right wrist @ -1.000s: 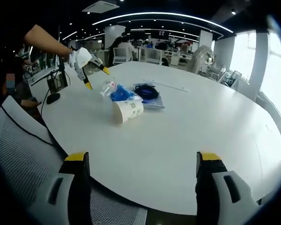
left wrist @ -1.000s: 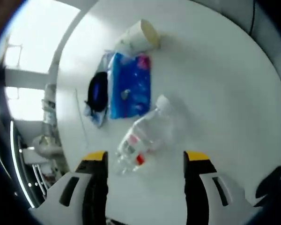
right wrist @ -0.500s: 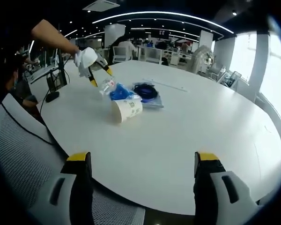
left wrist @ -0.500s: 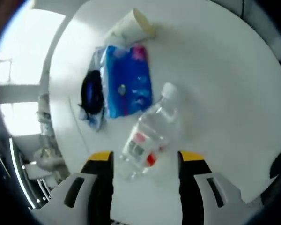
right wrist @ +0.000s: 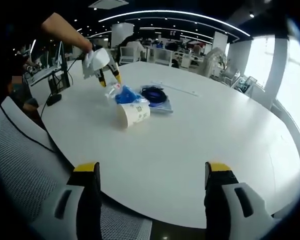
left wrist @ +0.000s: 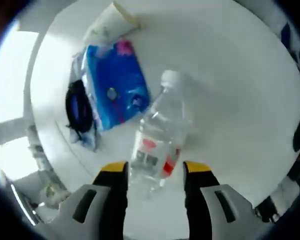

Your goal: Arrange the tabletop items into an orderly group along one side of the table until the central work area is clear of visible clutter.

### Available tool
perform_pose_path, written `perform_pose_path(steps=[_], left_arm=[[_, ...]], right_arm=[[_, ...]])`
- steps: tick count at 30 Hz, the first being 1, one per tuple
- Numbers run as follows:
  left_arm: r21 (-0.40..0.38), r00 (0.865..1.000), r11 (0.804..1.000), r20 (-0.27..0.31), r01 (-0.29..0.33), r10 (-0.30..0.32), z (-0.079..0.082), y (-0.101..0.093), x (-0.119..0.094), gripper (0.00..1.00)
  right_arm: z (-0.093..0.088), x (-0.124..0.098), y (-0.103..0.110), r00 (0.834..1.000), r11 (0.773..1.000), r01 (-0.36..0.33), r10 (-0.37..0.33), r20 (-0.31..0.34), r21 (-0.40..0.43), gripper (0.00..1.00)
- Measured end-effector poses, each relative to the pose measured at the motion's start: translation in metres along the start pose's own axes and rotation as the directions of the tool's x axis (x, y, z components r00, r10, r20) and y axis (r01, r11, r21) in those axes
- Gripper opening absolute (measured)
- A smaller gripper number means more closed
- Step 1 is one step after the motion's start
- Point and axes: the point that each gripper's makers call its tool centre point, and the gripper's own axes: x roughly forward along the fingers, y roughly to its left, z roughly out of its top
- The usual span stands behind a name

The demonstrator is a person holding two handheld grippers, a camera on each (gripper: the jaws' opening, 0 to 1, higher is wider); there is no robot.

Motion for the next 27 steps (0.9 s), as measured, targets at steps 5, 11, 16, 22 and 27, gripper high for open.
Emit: perform_pose_path(steps=[5, 11, 16, 22, 27], left_arm=[[-0.006, 1.0, 1.0, 0.005, 0.019, -0.019, 0.003, 0.001, 0.007, 0.41], [0.049, 0.996, 0.995, -0.016, 0.084, -0.083, 0.004, -0.006, 0.019, 0.43], [0.067, 0.992, 0.99, -0.034, 0.127, -0.124, 0.004, -0.006, 0.025, 0.42], [0.081, 0.981, 0.978, -0.047, 0.193, -0.19, 0.003, -0.006, 0.028, 0.43], [0.085, 0.968, 0.965, -0.049, 0.248, -0.245, 0.002, -0.01, 0.03, 0.43]], right_arm=[[-0.002, 0.0, -0.001, 1.0, 1.0, 0.005, -0.005, -0.012, -0.006, 0.85], [-0.003, 0.0, -0.002, 1.0, 1.0, 0.012, -0.012, -0.019, -0.007, 0.84], [-0.004, 0.0, -0.003, 1.0, 1.0, 0.016, -0.016, -0.023, -0.008, 0.83], [-0.004, 0.0, -0.005, 0.999, 1.0, 0.025, -0.025, -0.03, -0.009, 0.82], [-0.005, -0.001, -0.007, 0.999, 0.999, 0.033, -0.034, -0.033, -0.011, 0.82]])
